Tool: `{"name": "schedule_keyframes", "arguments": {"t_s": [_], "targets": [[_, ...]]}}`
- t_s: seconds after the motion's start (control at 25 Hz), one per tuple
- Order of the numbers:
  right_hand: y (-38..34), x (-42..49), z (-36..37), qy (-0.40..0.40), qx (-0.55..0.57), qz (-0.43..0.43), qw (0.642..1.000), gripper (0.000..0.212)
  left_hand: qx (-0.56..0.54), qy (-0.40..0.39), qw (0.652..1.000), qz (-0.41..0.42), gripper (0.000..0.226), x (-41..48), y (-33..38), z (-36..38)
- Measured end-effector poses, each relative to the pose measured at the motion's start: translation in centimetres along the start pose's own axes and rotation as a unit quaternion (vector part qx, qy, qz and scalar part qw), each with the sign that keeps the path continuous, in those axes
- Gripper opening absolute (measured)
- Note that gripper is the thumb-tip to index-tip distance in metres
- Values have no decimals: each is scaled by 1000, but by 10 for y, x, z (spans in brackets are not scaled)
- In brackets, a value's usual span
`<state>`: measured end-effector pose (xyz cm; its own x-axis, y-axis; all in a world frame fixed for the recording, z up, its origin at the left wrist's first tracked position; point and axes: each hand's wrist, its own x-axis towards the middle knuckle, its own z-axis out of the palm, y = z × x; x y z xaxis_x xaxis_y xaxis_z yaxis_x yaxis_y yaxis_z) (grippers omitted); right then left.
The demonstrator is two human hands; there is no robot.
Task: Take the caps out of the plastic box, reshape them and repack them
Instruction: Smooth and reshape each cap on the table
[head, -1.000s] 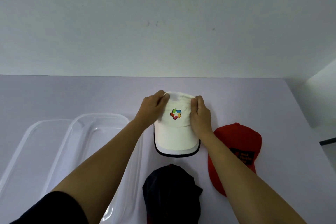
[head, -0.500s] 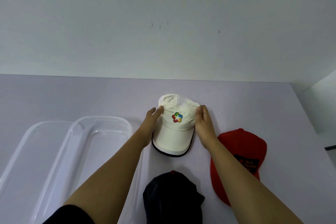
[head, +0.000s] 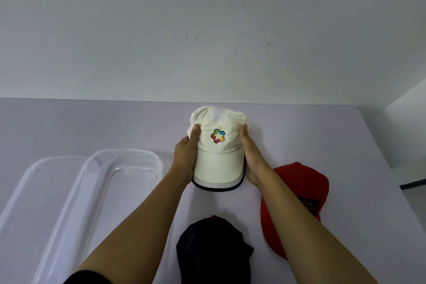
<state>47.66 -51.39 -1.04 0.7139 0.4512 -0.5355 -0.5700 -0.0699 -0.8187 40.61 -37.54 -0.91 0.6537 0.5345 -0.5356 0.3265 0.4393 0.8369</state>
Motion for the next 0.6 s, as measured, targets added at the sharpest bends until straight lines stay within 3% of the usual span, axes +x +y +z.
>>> {"name": "schedule_keyframes", "arguments": {"t_s": [0.08,0.32,0.52,0.6], "targets": [[2,-9,1,-61,56,30,996,76,-43,39,998,5,47,0,2,-1],[18,-11,10,102,83,53,990,65,37,12,999,2,59,0,3,5],[14,-16,7,114,89,67,987,63,123,-48,976,173,27,2,18,-18],[12,-17,8,108,95,74,987,65,113,-107,968,195,37,1,25,-24]]}}
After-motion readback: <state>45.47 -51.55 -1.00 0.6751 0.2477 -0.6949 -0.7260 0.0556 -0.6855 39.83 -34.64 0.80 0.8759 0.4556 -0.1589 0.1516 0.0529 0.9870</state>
